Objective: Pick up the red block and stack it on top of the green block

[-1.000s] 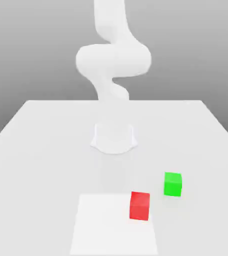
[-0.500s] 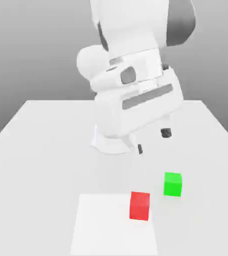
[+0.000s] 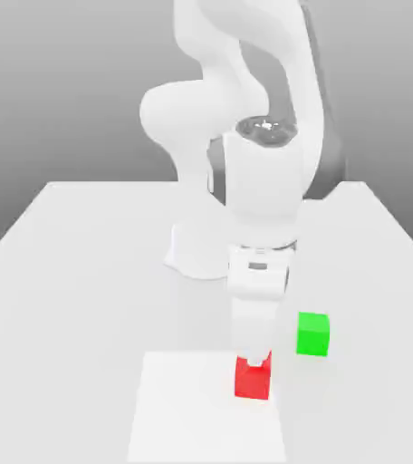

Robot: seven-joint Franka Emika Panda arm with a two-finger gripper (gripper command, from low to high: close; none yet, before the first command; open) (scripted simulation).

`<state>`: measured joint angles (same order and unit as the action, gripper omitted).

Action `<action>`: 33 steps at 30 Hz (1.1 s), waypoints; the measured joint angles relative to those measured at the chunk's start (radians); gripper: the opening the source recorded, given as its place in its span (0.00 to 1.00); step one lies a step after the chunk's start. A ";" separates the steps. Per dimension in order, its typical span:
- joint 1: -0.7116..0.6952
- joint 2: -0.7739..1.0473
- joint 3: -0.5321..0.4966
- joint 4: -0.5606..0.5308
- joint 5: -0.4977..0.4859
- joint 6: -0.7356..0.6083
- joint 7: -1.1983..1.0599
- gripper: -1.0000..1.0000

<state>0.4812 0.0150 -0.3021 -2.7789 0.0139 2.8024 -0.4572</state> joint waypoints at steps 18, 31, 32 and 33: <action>-0.104 0.240 0.162 0.032 0.225 0.195 -0.169 0.00; -0.041 0.127 0.068 0.027 0.095 0.105 -0.078 0.00; -0.037 0.112 0.060 0.025 0.079 0.092 -0.066 0.00; -0.034 0.097 0.053 0.023 0.063 0.080 -0.055 0.00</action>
<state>0.4467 0.1119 -0.2489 -2.7557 0.0772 2.8824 -0.5119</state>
